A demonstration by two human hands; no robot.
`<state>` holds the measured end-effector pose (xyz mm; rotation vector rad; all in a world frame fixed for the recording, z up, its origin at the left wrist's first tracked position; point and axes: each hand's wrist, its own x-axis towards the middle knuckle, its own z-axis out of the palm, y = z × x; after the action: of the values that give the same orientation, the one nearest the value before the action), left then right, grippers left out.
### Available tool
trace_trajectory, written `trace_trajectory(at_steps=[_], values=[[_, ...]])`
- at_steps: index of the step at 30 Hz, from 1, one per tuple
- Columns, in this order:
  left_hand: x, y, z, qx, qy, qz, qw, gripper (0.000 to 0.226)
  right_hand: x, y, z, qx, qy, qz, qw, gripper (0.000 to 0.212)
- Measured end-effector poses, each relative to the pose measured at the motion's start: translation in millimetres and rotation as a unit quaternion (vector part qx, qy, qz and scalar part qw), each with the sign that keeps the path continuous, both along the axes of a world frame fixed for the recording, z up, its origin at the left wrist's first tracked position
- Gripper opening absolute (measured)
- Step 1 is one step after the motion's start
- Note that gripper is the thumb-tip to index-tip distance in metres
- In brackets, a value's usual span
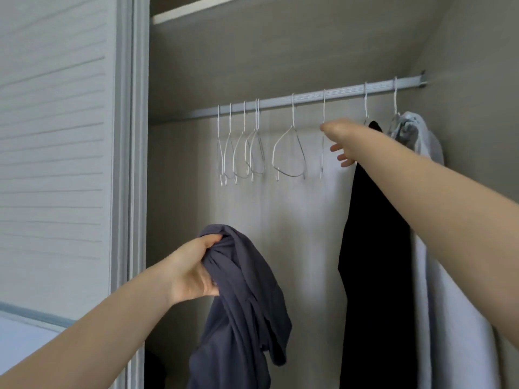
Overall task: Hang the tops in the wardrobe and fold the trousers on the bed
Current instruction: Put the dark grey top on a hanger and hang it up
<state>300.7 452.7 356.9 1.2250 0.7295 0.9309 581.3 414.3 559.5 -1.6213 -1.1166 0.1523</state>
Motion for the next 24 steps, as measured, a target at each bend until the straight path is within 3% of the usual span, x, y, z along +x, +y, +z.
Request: trace_trajectory(at_steps=[3, 8, 14, 18, 24], values=[[-4.4, -0.3, -1.5, -0.006, -0.005, 0.030, 1.000, 0.028, 0.3, 16.7, -2.6, -0.053, -0.027, -0.012, 0.998, 0.055], [-12.7, 0.3, -0.2, -0.041, 0.067, 0.059, 0.995, 0.023, -2.3, 38.9, -4.2, -0.060, 0.088, 0.033, 0.994, 0.023], [-23.0, 1.1, -3.2, -0.080, 0.100, 0.072, 0.989, 0.024, -6.9, 49.6, -3.5, 0.050, 0.206, 0.071, 0.975, 0.038], [-26.9, -3.6, -7.2, -0.061, 0.081, 0.054, 0.993, 0.017, -8.3, 39.9, -7.3, 0.125, 0.194, 0.106, 0.967, 0.026], [-26.0, 0.2, -29.0, -0.001, 0.037, 0.030, 0.999, 0.033, -21.2, 3.8, -40.0, 0.185, 0.152, 0.125, 0.963, 0.020]])
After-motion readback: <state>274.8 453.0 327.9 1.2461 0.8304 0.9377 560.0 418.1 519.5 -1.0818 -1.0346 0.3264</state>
